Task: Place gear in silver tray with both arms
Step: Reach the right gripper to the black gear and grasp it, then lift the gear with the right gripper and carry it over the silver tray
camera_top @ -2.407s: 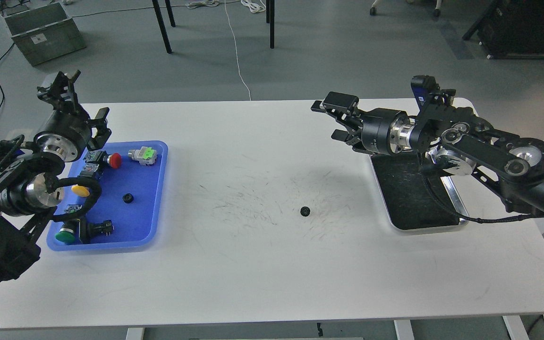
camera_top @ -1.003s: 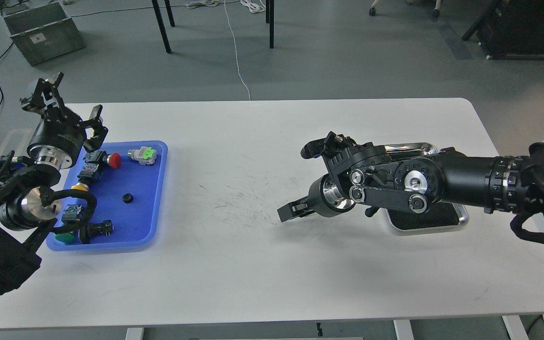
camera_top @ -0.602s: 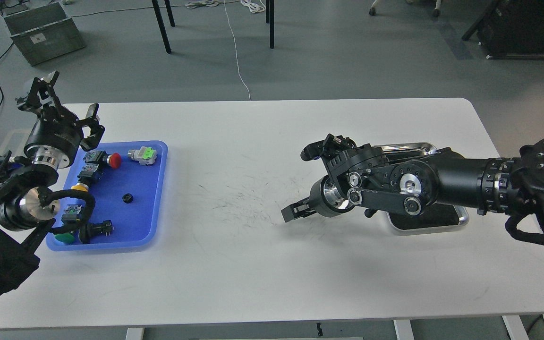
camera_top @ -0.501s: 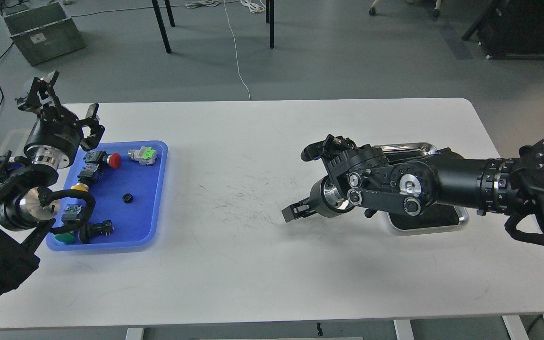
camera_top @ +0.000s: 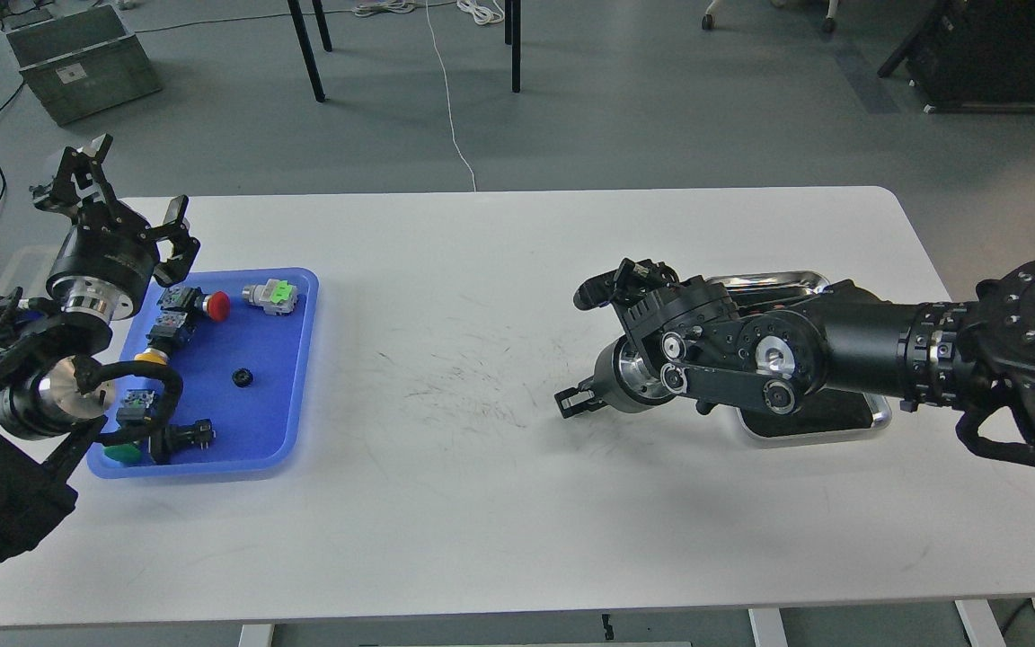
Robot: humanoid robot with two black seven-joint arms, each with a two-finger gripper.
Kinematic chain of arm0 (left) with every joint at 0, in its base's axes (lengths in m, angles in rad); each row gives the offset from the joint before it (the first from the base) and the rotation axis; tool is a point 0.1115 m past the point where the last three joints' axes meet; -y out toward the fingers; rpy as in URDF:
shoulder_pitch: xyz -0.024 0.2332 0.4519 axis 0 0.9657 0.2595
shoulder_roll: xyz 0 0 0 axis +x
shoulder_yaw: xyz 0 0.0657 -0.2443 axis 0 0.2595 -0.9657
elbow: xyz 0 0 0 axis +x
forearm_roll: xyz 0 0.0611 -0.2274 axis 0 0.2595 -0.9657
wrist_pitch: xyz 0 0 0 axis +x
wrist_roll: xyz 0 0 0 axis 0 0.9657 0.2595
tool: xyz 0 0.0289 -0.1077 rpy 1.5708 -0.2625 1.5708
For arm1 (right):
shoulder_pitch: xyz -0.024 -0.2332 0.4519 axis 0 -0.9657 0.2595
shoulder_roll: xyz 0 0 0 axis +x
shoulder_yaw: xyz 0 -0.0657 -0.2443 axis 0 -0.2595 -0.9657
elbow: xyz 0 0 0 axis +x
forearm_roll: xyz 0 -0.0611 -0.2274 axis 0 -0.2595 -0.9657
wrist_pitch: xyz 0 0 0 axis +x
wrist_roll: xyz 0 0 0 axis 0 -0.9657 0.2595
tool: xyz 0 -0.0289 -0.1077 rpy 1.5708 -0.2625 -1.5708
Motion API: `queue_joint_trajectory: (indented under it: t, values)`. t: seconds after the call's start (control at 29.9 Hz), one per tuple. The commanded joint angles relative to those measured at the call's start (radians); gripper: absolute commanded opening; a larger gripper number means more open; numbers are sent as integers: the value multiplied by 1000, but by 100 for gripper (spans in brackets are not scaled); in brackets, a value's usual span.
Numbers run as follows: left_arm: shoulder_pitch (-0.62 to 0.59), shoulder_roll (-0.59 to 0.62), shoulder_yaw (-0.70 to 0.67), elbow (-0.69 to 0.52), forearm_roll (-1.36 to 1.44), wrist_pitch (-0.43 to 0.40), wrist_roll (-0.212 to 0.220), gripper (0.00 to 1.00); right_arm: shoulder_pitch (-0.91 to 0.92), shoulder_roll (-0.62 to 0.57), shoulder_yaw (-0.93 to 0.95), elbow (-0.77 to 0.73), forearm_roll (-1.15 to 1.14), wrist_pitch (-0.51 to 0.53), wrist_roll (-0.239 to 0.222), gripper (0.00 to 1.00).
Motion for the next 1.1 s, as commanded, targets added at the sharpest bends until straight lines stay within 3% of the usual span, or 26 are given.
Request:
queue_joint_trajectory:
  t: [0.0, 0.2, 0.5, 0.84, 0.97, 1.07]
  values:
    - [-2, 1, 0, -1, -1, 0, -2, 98, -1, 4, -3, -6, 0, 0, -1, 19]
    - [0, 1, 0, -1, 1, 0, -1, 98, 15, 2, -3, -6, 1, 0, 1, 2]
    - [-2, 1, 0, -1, 1, 0, -1, 98, 64, -24, 45, 10, 7, -3, 2, 2]
    - [-3, 3, -2, -1, 13, 0, -1, 98, 130, -290, 246, 22, 1, -18, 22, 2]
    - [-3, 3, 0, -1, 14, 0, -1, 98, 108, -402, 257, -12, 0, -98, 41, 2]
    - [-2, 1, 0, -2, 14, 0, -1, 98, 27, -415, 254, -61, -5, -176, 59, 2]
